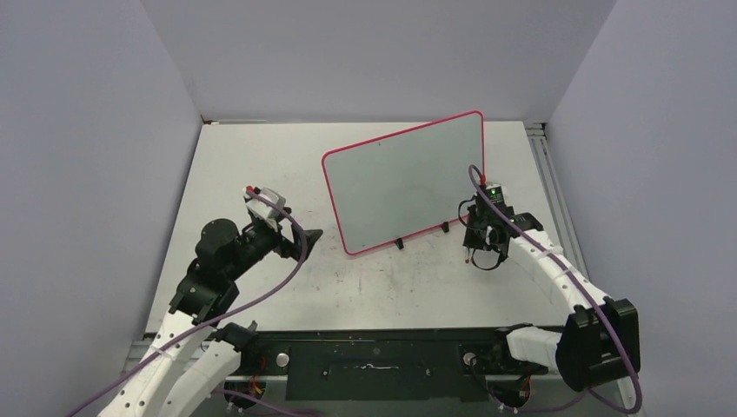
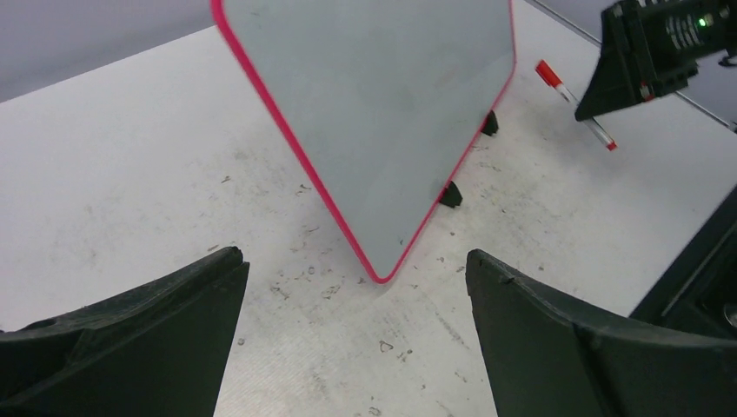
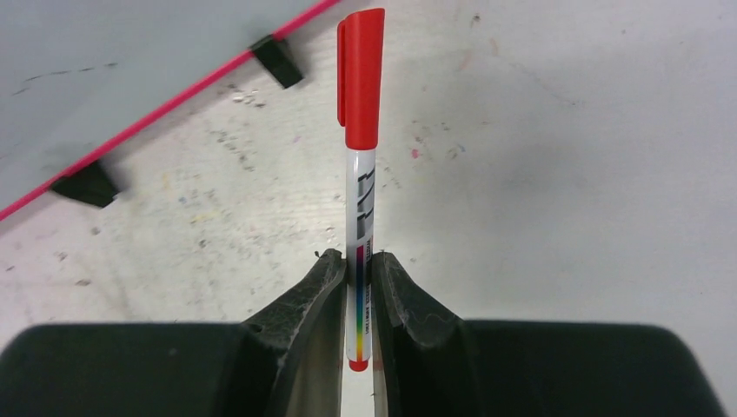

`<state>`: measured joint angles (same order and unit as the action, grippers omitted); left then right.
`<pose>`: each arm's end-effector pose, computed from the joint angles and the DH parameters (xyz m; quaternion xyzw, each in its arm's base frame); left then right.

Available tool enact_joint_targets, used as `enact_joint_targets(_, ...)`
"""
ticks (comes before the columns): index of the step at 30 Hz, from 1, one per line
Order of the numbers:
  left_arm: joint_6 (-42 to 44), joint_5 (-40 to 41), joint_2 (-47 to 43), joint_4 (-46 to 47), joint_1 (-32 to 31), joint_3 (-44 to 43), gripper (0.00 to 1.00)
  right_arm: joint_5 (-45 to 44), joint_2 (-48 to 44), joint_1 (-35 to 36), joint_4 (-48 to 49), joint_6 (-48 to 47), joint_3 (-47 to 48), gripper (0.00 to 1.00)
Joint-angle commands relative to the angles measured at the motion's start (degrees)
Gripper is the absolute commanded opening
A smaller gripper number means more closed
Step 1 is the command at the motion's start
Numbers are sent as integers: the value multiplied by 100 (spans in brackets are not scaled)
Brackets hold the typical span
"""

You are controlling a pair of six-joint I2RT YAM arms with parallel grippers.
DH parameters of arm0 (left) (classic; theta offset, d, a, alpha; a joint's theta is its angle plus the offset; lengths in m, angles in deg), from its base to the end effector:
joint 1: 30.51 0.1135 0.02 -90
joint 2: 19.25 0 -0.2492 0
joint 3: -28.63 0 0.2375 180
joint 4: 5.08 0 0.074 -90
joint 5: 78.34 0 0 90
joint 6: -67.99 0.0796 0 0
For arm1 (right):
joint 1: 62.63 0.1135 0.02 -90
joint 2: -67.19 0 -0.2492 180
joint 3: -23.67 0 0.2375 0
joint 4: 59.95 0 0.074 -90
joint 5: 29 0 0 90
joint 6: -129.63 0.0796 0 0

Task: Write a sentence on the whiteboard
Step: Open the whiteboard marker at the center of the board.

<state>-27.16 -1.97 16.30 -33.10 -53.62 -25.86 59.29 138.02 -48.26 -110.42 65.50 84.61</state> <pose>0.1686 -0.0924 0.3116 0.1940 0.7342 -0.2449 0.6028 0.2409 0.0593 0.1746 0.1006 0.9614 0.0744 0.2451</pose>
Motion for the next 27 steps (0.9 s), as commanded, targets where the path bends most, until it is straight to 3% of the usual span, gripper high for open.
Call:
enact_joint_targets(1, 464, -481, -274, 371, -613, 193, 96, 593, -475, 365, -865, -146, 379, 5)
enact_joint_targets(7, 978, 67, -77, 58, -1992, 202, 99, 1185, -559, 1500, -1341, 53, 645, 5)
enact_joint_targets(10, 1214, 666, 70, -165, -2810, 176, 99, 1622, -606, 1880, -1461, 84, 815, 5)
enact_joint_targets(16, 1545, 1103, 571, -252, -3961, 232, 99, 2784, -464, 2543, -1333, 46, 930, 5)
enact_joint_targets(22, 2206, 2342, 1189, -354, -5296, 174, 99, 3683, -107, 3144, -1166, 20, 970, 5)
enact_joint_targets(27, 2464, 2942, 1285, -270, -5889, 372, 97, 4029, 152, 3637, -1210, -35, 1148, 5)
